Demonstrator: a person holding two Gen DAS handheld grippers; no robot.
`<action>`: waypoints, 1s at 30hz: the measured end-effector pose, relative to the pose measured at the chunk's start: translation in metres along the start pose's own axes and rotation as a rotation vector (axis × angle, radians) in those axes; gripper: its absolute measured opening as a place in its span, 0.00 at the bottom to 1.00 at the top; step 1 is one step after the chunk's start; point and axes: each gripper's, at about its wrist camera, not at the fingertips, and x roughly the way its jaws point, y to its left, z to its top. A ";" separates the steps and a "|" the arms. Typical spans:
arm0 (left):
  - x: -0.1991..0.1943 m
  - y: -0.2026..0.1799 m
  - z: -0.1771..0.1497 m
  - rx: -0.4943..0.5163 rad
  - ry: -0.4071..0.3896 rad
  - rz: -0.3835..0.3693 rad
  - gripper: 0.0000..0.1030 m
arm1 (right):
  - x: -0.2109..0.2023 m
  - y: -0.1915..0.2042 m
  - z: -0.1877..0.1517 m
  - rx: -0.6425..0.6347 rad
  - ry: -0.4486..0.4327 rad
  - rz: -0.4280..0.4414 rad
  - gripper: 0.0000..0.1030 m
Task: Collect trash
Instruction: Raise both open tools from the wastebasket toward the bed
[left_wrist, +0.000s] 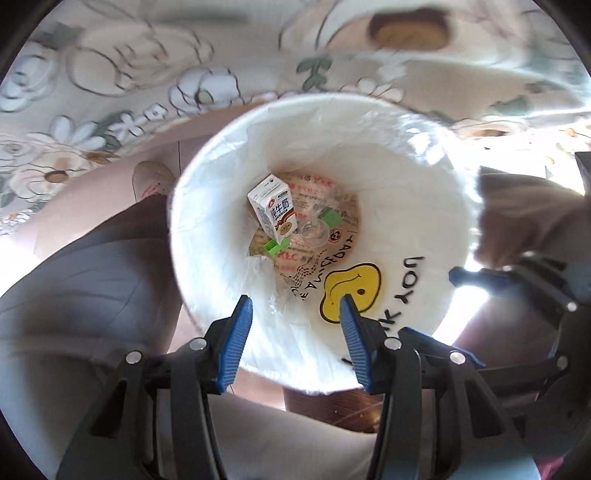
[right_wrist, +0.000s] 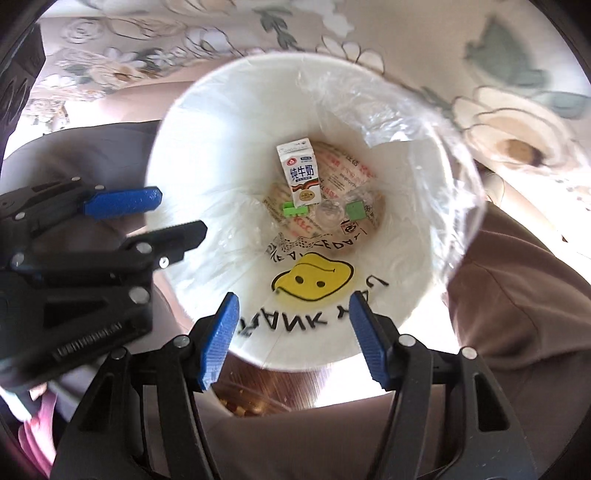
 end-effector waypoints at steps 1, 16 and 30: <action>-0.011 -0.001 -0.005 0.012 -0.017 -0.007 0.50 | -0.009 0.002 -0.005 -0.009 -0.013 0.004 0.61; -0.239 -0.013 -0.050 0.136 -0.501 0.024 0.84 | -0.249 0.017 -0.073 -0.145 -0.447 -0.038 0.61; -0.371 -0.048 0.035 0.263 -0.763 0.139 0.88 | -0.458 -0.010 -0.057 -0.251 -0.948 -0.333 0.77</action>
